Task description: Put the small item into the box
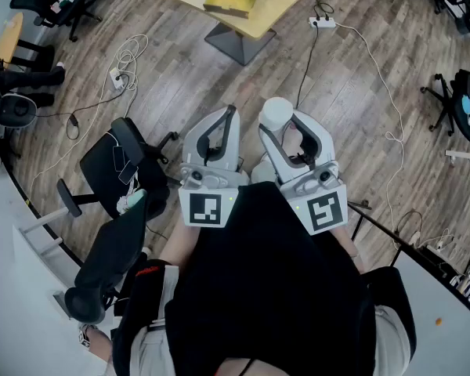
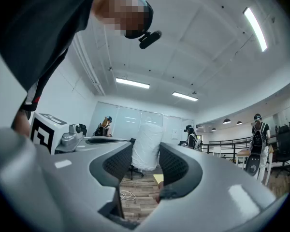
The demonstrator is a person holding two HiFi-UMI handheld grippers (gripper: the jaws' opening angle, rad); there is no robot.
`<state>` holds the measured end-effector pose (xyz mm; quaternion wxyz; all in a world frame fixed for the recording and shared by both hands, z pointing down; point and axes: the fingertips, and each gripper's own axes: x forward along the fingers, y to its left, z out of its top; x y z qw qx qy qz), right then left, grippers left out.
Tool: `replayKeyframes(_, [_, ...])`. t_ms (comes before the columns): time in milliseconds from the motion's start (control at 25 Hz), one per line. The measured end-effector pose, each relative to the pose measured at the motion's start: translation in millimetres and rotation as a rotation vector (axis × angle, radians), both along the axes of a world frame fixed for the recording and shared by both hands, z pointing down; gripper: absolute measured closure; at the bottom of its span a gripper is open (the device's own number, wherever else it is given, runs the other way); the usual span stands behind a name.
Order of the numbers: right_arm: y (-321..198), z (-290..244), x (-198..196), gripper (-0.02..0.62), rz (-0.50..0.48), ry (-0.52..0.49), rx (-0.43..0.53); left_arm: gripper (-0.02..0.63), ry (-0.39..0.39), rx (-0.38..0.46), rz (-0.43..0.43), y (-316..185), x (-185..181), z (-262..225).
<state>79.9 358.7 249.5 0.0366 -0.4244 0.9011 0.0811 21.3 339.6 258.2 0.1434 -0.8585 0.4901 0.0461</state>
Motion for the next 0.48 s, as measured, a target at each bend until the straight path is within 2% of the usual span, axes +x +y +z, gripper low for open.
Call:
replayKeyframes(200, [-5, 5, -23, 0.417, 0.015, -0.005, -0.019, 0.604, 0.001, -0.033, 0.004, -7, -26, 10])
replayKeyframes(480, [3, 8, -47, 0.417, 0.029, 0.008, -0.024, 0.604, 0.015, -0.018, 0.026, -1, -47, 9])
